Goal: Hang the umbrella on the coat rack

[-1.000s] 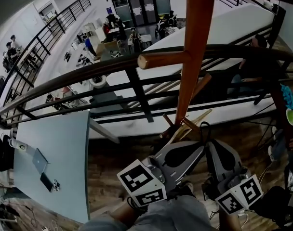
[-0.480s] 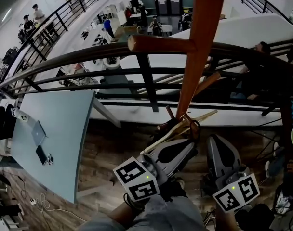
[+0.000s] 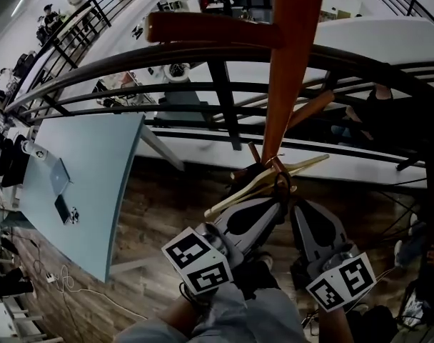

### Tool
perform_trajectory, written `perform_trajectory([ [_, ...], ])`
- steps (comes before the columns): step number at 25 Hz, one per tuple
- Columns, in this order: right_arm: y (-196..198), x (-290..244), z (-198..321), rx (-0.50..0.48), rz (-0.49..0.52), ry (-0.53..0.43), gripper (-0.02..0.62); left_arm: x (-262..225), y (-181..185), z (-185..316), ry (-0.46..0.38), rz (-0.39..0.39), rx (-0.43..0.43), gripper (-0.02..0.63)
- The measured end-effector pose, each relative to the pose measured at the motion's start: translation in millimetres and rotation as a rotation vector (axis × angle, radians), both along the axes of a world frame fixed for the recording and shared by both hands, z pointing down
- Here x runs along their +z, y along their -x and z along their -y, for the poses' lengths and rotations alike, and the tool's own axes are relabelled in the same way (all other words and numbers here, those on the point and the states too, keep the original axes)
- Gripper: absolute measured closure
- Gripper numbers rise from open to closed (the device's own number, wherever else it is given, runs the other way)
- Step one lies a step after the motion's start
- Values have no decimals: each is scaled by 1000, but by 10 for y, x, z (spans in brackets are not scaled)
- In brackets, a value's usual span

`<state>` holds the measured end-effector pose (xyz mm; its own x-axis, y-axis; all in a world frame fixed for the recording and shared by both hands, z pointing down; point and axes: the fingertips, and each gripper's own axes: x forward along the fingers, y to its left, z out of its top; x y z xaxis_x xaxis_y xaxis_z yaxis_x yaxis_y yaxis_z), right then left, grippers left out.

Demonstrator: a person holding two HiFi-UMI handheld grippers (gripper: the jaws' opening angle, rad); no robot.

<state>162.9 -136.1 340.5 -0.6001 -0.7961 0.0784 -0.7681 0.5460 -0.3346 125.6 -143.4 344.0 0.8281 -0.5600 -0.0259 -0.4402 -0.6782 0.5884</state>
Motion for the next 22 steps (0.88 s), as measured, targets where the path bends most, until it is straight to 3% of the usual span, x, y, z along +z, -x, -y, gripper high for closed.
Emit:
perform_trajectory([
  [3, 85, 50, -13, -68, 2, 1, 587, 3, 12, 8, -10, 16, -14, 601],
  [5, 120, 96, -5, -93, 5, 6, 529, 9, 13, 7, -20, 34, -18, 601],
  [10, 186, 188, -13, -149, 3, 8, 528, 32, -36, -29, -52, 92, -12, 601],
  [13, 125, 213, 11, -125, 28, 15, 589, 56, -64, -40, -54, 107, -10, 601],
  [22, 45, 345, 85, -95, 24, 52, 594, 177, -87, 3, -24, 106, -30, 601],
])
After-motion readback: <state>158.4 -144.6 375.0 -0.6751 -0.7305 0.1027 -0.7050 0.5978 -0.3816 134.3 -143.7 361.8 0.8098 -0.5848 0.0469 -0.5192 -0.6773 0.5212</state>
